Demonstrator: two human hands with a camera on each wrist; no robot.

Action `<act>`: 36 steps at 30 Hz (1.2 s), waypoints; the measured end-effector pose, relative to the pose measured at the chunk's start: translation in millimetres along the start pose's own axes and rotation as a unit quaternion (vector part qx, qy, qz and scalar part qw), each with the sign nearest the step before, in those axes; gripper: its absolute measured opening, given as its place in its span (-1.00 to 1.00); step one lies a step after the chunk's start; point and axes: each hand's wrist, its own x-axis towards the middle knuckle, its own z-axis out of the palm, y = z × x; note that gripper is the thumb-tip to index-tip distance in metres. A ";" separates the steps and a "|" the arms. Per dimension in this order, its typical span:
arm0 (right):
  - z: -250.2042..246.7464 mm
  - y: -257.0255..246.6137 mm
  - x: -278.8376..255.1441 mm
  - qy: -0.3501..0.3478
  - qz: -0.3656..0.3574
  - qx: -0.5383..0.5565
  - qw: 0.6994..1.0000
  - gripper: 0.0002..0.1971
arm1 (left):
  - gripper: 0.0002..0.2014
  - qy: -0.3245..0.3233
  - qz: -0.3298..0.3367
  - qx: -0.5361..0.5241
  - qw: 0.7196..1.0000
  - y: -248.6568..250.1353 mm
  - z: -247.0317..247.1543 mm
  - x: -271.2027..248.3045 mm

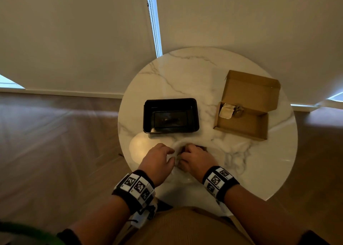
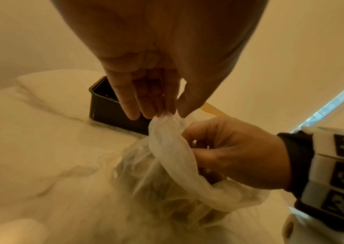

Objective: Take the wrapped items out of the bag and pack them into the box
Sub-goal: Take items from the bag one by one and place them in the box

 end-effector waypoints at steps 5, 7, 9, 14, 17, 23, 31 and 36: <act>-12.4 2.8 -20.7 0.075 0.056 0.116 0.989 -0.88 | -0.65 -0.008 0.024 -0.003 1.000 -4.2 -8.3 -0.8; -22.4 3.7 -30.9 0.117 0.074 0.167 0.976 -0.89 | -0.65 -0.015 0.028 -0.005 0.999 -5.9 -11.1 0.0; -30.9 5.9 -39.8 0.143 0.096 0.227 0.959 -0.88 | -0.65 -0.022 0.030 0.000 0.999 -7.7 -12.3 0.3; -43.7 12.0 -59.8 0.176 0.134 0.378 0.899 -0.84 | -0.67 -0.033 0.042 0.008 0.999 -6.2 -12.1 -0.2; -51.8 10.6 -69.8 0.182 0.141 0.443 0.866 -0.86 | -0.67 -0.033 0.054 0.021 0.998 -1.0 -16.7 1.2; -65.1 5.8 -85.5 0.193 0.124 0.501 0.834 -0.93 | -0.68 -0.046 0.129 -0.022 0.990 30.5 -38.7 4.2; -86.1 -2.0 -87.1 0.232 0.102 0.517 0.818 -0.93 | -0.63 -0.143 0.166 -0.194 0.956 69.7 -48.9 11.9; -97.6 -1.1 -79.9 0.267 0.106 0.509 0.811 -0.94 | -0.94 -0.101 0.150 -0.176 0.968 75.7 -51.4 16.4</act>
